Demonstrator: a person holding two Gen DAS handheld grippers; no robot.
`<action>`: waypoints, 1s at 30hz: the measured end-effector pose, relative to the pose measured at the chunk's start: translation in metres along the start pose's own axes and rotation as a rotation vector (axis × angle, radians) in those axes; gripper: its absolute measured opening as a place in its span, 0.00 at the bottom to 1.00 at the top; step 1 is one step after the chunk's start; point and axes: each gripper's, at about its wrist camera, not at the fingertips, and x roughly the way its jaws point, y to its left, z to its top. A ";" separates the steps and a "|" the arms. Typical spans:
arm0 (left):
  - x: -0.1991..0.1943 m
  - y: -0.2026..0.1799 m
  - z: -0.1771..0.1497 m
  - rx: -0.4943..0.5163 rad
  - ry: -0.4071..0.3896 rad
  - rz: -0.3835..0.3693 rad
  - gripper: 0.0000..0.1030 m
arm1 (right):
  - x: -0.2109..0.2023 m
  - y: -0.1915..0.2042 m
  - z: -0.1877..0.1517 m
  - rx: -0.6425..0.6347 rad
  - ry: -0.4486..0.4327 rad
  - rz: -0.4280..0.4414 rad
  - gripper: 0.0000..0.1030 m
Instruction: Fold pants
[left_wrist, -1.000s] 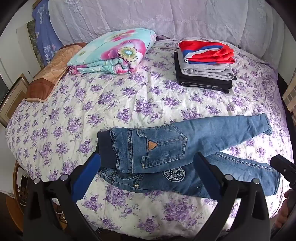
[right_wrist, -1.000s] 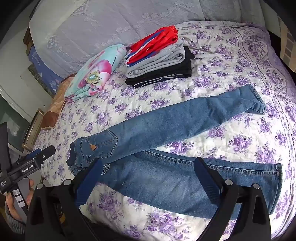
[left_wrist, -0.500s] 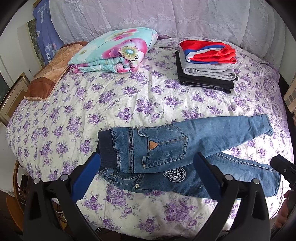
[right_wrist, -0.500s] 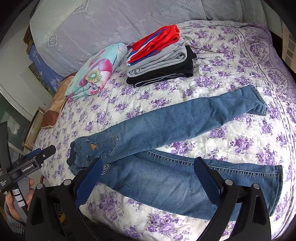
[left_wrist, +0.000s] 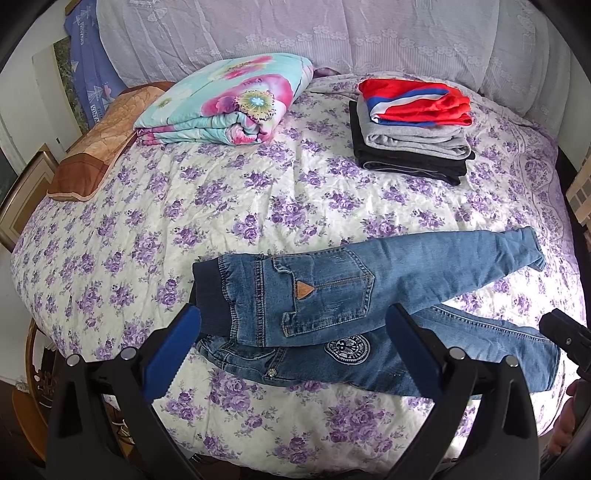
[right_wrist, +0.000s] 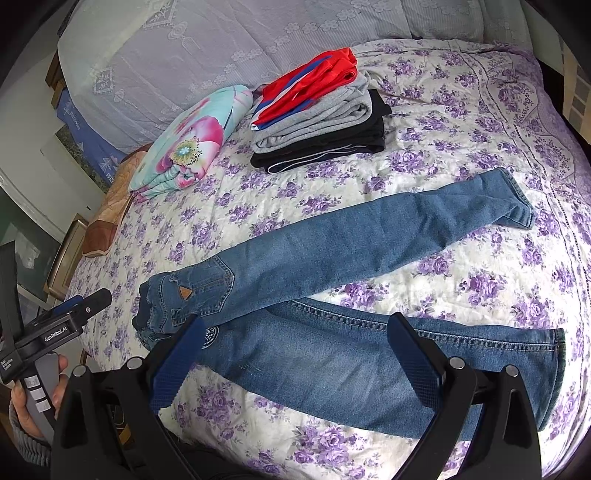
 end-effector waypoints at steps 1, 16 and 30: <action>0.000 0.000 0.000 0.000 0.000 -0.001 0.95 | 0.002 -0.002 -0.001 0.002 0.000 0.000 0.96; 0.004 -0.001 0.000 0.001 0.006 -0.001 0.95 | 0.003 0.001 0.000 -0.001 0.006 -0.001 0.96; 0.017 -0.017 0.000 0.001 0.021 -0.002 0.95 | 0.010 -0.002 0.004 0.008 0.016 -0.007 0.96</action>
